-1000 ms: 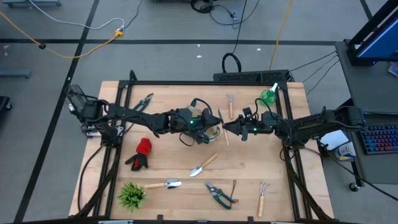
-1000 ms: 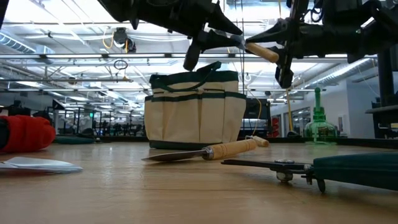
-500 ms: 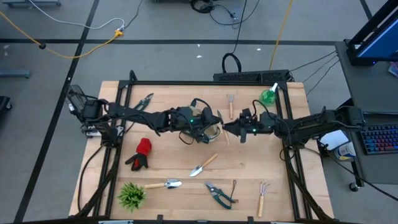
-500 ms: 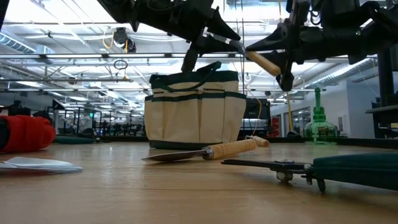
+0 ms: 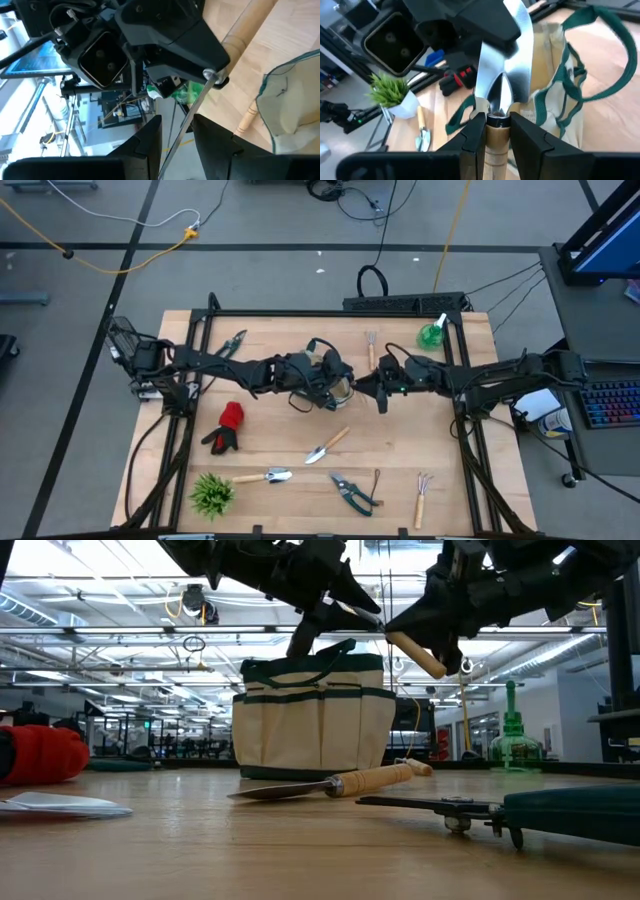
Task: Pick & Place Garden tools in Gardening bag
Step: Put the top brown trowel into the gardening bag, then put the top brown hand rake into the gardening bag
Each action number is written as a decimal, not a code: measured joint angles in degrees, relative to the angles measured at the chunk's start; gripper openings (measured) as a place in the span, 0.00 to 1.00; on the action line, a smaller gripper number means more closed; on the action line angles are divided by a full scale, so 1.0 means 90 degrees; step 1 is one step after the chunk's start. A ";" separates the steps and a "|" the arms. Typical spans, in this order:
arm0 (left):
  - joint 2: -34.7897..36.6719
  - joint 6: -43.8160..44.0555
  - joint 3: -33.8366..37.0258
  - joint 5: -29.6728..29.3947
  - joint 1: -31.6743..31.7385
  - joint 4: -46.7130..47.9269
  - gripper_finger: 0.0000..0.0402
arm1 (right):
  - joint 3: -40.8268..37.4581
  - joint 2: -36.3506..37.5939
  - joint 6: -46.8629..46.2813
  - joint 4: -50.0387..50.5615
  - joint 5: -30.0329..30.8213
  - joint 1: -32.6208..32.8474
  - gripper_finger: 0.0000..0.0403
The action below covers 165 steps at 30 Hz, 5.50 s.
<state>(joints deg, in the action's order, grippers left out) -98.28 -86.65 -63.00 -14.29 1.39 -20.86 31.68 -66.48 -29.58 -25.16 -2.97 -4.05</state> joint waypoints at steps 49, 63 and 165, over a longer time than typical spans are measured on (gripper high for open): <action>0.1683 0.3479 0.0000 -0.1213 -0.0175 0.3657 0.01 | 0.0015 0.0046 0.0489 -0.0261 -0.0197 -0.0304 0.49; 0.1865 0.4703 0.0002 -0.1264 -0.0032 0.5662 0.01 | 0.0007 0.0046 0.0605 -0.0310 -0.0189 -0.0306 0.49; -0.0068 0.5117 0.0002 0.1234 0.1032 0.4111 0.28 | 0.0005 -0.1917 0.1690 0.0293 0.2366 -0.1638 0.47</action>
<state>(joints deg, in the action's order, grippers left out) -98.89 -40.60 -62.98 -3.18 10.68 16.14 31.72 -83.73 -14.37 -22.52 18.33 -18.80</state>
